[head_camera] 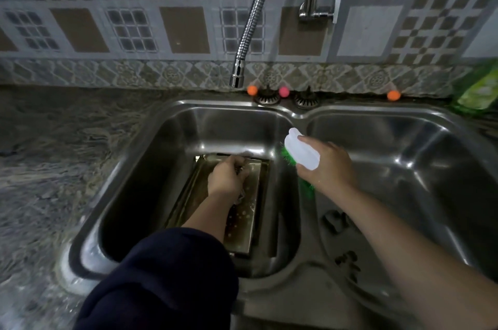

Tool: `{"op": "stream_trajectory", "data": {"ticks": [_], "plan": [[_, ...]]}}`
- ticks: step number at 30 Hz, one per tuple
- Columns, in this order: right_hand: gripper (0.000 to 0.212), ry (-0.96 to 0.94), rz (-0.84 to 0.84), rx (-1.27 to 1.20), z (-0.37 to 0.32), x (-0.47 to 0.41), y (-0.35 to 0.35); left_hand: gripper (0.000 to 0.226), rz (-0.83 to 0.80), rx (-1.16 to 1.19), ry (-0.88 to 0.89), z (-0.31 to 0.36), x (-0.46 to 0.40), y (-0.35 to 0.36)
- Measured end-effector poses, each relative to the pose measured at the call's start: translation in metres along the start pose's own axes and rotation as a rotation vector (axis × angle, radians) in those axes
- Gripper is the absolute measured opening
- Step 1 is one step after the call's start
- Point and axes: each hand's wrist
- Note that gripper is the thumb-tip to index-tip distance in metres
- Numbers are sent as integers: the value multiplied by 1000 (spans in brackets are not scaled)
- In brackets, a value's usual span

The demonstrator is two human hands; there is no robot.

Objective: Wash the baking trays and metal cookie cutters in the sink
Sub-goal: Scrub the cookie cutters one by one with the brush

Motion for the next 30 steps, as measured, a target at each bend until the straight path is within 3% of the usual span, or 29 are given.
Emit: {"op": "stream_trajectory", "data": {"ticks": [7, 10, 15, 20, 26, 30], "plan": [[63, 52, 26, 36, 31, 8, -41, 24, 2, 51, 306, 83, 2, 41], [64, 87, 25, 32, 57, 11, -58, 22, -29, 112, 333, 119, 15, 65], [65, 127, -23, -11, 98, 24, -77, 28, -136, 83, 209, 139, 44, 117], [64, 118, -62, -71, 138, 42, -78, 39, -262, -17, -35, 124, 60, 170], [63, 119, -145, -134, 182, 50, -68, 66, -443, -360, -220, 97, 67, 221], [63, 126, -133, -136, 199, 49, -60, 51, -391, -562, -215, 95, 69, 232]]}}
Point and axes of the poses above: each hand's wrist, its own x-axis away from the middle knuckle, its own y-axis out of the palm, z = x × y, and after that the axes turned 9 degrees about x, right-handed
